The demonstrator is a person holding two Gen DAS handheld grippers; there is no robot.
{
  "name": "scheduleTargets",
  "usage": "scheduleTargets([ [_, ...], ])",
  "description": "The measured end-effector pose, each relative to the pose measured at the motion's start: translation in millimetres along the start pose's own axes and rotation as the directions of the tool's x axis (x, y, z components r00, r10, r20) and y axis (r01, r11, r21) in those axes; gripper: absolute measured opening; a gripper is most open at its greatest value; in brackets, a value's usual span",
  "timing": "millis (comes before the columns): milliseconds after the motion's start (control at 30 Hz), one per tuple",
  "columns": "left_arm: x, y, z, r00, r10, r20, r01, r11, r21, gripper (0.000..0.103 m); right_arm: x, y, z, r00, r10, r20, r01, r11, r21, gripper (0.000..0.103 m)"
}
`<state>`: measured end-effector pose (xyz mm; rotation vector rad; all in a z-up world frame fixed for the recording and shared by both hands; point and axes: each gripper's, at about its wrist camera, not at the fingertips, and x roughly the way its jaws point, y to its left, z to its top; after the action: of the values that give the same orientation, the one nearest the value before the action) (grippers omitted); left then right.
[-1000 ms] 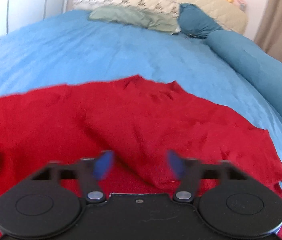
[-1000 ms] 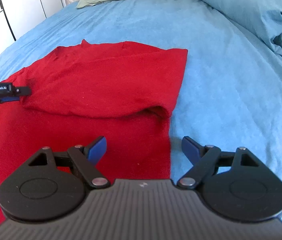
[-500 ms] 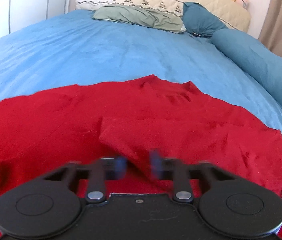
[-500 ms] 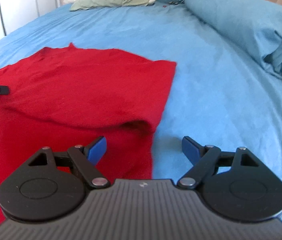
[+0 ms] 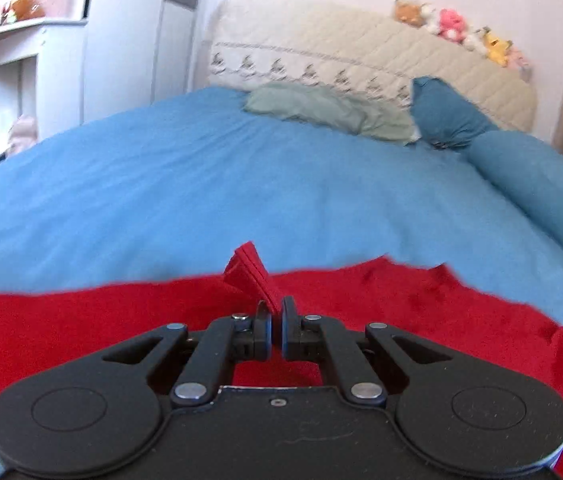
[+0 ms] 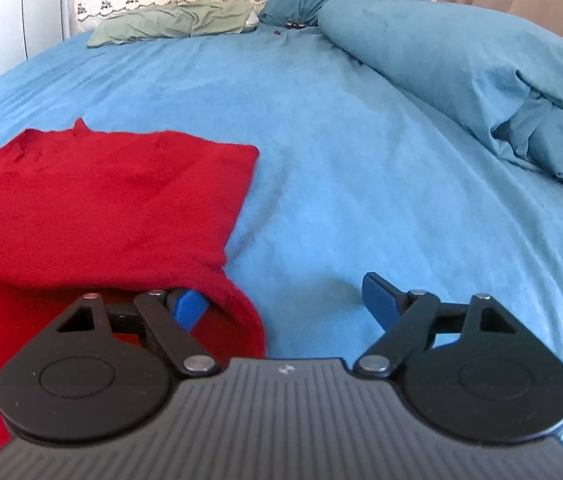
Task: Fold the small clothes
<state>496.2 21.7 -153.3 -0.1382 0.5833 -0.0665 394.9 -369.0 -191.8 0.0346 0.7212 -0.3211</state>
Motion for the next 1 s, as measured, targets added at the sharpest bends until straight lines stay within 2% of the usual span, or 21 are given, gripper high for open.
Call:
scheduleTargets([
  [200, 7, 15, -31, 0.995, 0.017, -0.102, -0.016, 1.0, 0.006, 0.006, -5, -8, -8, 1.0, -0.011, -0.014, 0.011, 1.0, 0.021, 0.098],
  [300, -6, 18, -37, 0.995, 0.035, -0.091, -0.032, 0.999, 0.027, 0.016, -12, -11, -10, 1.0, -0.012, -0.025, 0.012, 1.0, 0.005, 0.098],
  [400, -25, 25, -39, 0.992, 0.094, -0.078, -0.089, 0.994, 0.068, 0.023, -24, -16, -13, 0.999, -0.011, -0.047, 0.01, 1.0, -0.018, 0.098],
  [467, -45, 26, -35, 0.991, 0.131, -0.04, -0.126, 0.987, 0.097, 0.038, -42, -17, -11, 1.0, 0.015, -0.02, -0.015, 1.0, -0.021, 0.099],
  [533, -63, 22, -30, 0.997, 0.079, 0.024, -0.081, 0.99, 0.115, 0.091, -55, -10, -1, 0.996, 0.078, 0.031, -0.077, 0.997, -0.031, 0.103],
  [567, -66, 18, -27, 0.998, 0.045, 0.037, -0.049, 0.992, 0.117, 0.098, -56, -3, 5, 0.992, 0.119, 0.033, -0.118, 0.992, -0.039, 0.103],
  [667, -56, 2, -20, 0.999, -0.036, 0.022, 0.032, 0.99, 0.134, 0.1, -41, 24, 21, 0.968, 0.25, 0.028, -0.249, 0.968, -0.026, 0.103],
  [733, -39, -10, -20, 0.998, -0.054, -0.018, 0.056, 0.986, 0.157, 0.098, -26, 41, 24, 0.959, 0.284, 0.015, -0.284, 0.959, -0.019, 0.103],
  [867, -4, -14, -29, 0.991, -0.049, -0.125, 0.067, 0.986, 0.15, 0.097, 1, 54, 17, 0.951, 0.304, -0.048, -0.305, 0.952, -0.002, 0.103],
  [933, 8, -9, -36, 0.983, -0.033, -0.182, 0.057, 0.99, 0.126, 0.097, 5, 50, 7, 0.946, 0.32, -0.041, -0.32, 0.947, 0.004, 0.103],
  [1000, 8, -7, -43, 0.984, -0.041, -0.172, 0.066, 0.988, 0.143, 0.1, 4, 46, 5, 0.94, 0.339, -0.032, -0.339, 0.941, 0.008, 0.103],
])
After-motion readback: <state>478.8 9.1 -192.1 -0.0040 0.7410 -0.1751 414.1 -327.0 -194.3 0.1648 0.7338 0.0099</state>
